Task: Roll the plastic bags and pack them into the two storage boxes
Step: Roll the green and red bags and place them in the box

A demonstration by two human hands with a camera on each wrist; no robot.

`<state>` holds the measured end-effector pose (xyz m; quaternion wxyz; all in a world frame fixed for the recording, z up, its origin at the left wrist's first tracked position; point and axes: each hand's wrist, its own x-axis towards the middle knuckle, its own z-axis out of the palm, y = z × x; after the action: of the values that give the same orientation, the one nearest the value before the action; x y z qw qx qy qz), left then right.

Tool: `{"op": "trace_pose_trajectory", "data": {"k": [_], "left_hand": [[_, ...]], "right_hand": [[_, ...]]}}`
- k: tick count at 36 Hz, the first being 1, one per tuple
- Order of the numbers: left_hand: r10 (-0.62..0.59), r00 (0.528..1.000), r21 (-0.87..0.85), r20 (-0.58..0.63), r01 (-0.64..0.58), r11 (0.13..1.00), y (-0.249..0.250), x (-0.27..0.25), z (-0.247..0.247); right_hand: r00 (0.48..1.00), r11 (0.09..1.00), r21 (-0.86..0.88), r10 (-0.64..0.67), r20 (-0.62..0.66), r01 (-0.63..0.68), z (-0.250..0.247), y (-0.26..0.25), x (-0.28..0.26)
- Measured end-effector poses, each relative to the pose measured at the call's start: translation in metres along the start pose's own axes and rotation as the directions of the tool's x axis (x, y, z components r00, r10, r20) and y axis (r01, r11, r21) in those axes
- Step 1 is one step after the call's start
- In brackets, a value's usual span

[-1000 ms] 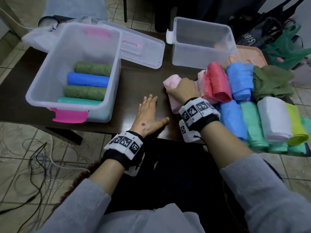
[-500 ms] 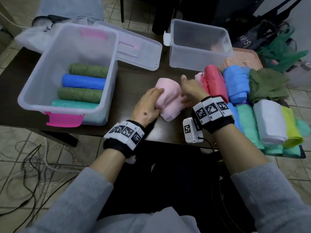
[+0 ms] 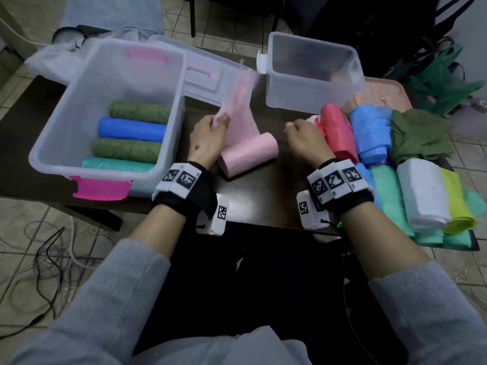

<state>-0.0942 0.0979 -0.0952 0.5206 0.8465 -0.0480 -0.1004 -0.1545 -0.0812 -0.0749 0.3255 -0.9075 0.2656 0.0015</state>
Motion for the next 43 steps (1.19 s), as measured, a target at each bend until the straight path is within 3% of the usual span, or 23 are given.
{"op": "trace_pose_trajectory", "data": {"k": [2,4,7,9,13,17,25,27,29,31,32,34,35,37,43], "left_hand": [[-0.124,0.992,-0.114,-0.011,0.122,0.986,0.004,0.008,0.001],[-0.226,0.974,-0.136,-0.017,0.221,0.966,0.008,0.011,0.000],[-0.258,0.966,-0.179,-0.022,0.250,0.951,0.006,0.017,0.001],[-0.267,0.963,-0.189,-0.032,0.256,0.948,0.003,0.018,0.002],[-0.228,0.970,-0.171,-0.084,0.212,0.962,0.009,0.018,0.004],[-0.201,0.972,-0.322,-0.123,0.153,0.934,0.022,0.016,0.002],[-0.071,0.983,-0.330,-0.172,0.010,0.944,0.045,0.024,0.001],[0.011,0.968,-0.185,-0.250,-0.059,0.981,0.046,0.026,0.001],[0.189,0.935,0.168,-0.300,-0.143,0.975,0.046,0.018,0.001],[0.337,0.916,0.419,-0.216,-0.225,0.879,0.041,0.009,0.005],[0.330,0.937,0.455,-0.119,-0.244,0.857,0.037,0.007,0.008],[0.181,0.976,0.499,0.122,-0.218,0.839,0.027,0.006,0.016],[0.082,0.969,0.531,0.234,-0.198,0.824,0.022,0.006,0.019],[-0.028,0.924,0.580,0.382,-0.217,0.785,0.013,0.004,0.025],[-0.048,0.804,0.571,0.592,-0.377,0.729,0.004,0.002,0.033]], "right_hand": [[0.967,0.955,-0.156,-0.251,0.030,0.253,0.004,-0.002,-0.004],[0.881,0.844,-0.255,-0.447,0.155,0.472,0.009,-0.008,-0.011],[0.765,0.714,-0.289,-0.547,0.340,0.638,0.020,-0.017,-0.017],[0.762,0.666,-0.384,-0.487,0.427,0.640,0.026,-0.024,-0.022],[0.780,0.581,-0.523,-0.412,0.472,0.624,0.031,-0.031,-0.029],[0.755,0.581,-0.499,-0.374,0.539,0.643,0.033,-0.032,-0.038],[0.758,0.652,-0.455,-0.300,0.580,0.606,0.029,-0.022,-0.049],[0.765,0.674,-0.440,-0.302,0.569,0.594,0.028,-0.022,-0.051],[0.772,0.693,-0.426,-0.305,0.558,0.582,0.029,-0.021,-0.052],[0.777,0.700,-0.421,-0.310,0.547,0.576,0.029,-0.021,-0.052],[0.779,0.701,-0.420,-0.315,0.543,0.576,0.029,-0.021,-0.052],[0.780,0.706,-0.414,-0.317,0.539,0.574,0.030,-0.019,-0.053],[0.781,0.709,-0.413,-0.315,0.540,0.572,0.030,-0.018,-0.053],[0.776,0.707,-0.417,-0.300,0.555,0.571,0.030,-0.017,-0.054],[0.736,0.663,-0.448,-0.237,0.634,0.600,0.027,-0.015,-0.058]]}}
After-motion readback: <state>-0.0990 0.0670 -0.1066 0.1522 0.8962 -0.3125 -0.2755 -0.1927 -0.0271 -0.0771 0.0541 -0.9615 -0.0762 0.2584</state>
